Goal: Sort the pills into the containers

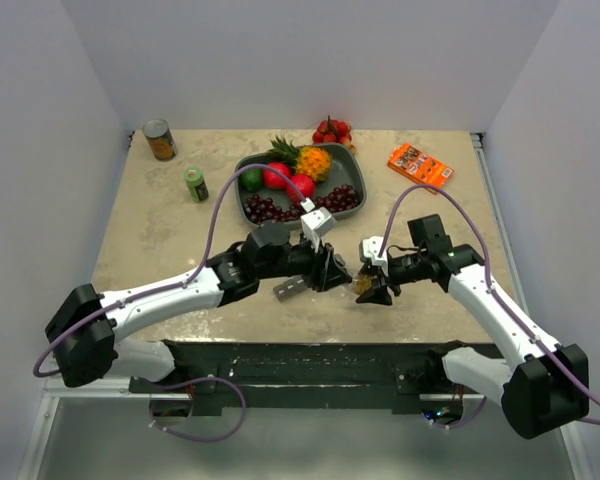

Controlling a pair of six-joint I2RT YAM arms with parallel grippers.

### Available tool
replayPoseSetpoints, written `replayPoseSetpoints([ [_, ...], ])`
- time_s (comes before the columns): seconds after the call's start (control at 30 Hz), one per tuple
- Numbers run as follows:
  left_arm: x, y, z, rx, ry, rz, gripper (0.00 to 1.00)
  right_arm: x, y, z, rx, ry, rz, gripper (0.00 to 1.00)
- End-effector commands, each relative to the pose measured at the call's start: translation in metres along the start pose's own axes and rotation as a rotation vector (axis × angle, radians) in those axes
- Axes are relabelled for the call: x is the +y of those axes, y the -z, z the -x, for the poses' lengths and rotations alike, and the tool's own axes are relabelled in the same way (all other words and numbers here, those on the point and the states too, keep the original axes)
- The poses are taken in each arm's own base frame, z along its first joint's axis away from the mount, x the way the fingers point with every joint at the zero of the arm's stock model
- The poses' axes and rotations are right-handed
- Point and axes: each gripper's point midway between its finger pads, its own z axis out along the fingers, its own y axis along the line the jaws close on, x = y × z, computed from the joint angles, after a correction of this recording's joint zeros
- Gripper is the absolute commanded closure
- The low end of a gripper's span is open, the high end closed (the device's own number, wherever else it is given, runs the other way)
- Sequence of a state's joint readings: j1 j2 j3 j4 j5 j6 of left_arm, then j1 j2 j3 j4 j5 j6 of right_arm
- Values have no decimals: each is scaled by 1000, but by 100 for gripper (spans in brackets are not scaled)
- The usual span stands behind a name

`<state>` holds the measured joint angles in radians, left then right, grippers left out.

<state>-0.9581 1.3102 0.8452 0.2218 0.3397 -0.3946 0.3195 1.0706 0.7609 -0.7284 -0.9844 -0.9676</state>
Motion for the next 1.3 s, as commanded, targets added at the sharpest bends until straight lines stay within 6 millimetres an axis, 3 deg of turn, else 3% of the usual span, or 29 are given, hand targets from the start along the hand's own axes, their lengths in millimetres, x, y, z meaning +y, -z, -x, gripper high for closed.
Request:
replayPoseSetpoints([
  [0.0, 7, -9, 27, 6, 384, 177, 94, -2, 1, 15, -41, 73, 2, 99],
  [0.1, 3, -12, 26, -1, 394, 171, 77, -2, 1, 15, -41, 71, 1, 99],
  [0.13, 3, -11, 26, -1, 397, 171, 63, -3, 1, 15, -39, 68, 1, 99],
  [0.2, 3, -10, 28, -10, 390, 169, 50, -3, 1, 15, -40, 69, 0, 99],
  [0.23, 0, -8, 33, -25, 390, 162, 38, -3, 1, 15, -39, 67, 0, 99],
  [0.33, -2, 0, 47, -75, 368, 162, 20, -3, 1, 15, -39, 67, 0, 99],
  [0.43, 0, 13, 61, -133, 311, 182, 14, -3, 2, 15, -40, 68, -2, 99],
  [0.53, 4, 29, 56, -152, 209, 182, 12, -3, 2, 15, -40, 69, -2, 99],
  [0.6, 1, 38, 54, -168, 44, 144, 12, -2, 3, 16, -42, 73, -1, 99],
  [0.63, 0, 49, 42, -170, -30, 122, 11, -2, 3, 16, -43, 75, -1, 99],
  [0.7, -6, 59, 34, -183, -305, 49, 11, -1, 3, 16, -45, 77, 2, 99],
  [0.73, -4, 69, 18, -178, -400, 36, 11, -1, 2, 16, -46, 78, 5, 99],
  [0.8, -13, 81, 17, -237, -669, -27, 7, 0, 2, 16, -47, 79, 7, 99],
  [0.9, -19, 78, -7, -247, -883, -132, 5, 0, 2, 16, -47, 80, 10, 99],
  [1.1, -18, 38, 5, -208, -954, -197, 7, 0, 2, 15, -45, 80, 9, 98],
  [1.27, -14, 23, 10, -221, -951, -190, 8, 0, 3, 15, -46, 82, 8, 98],
])
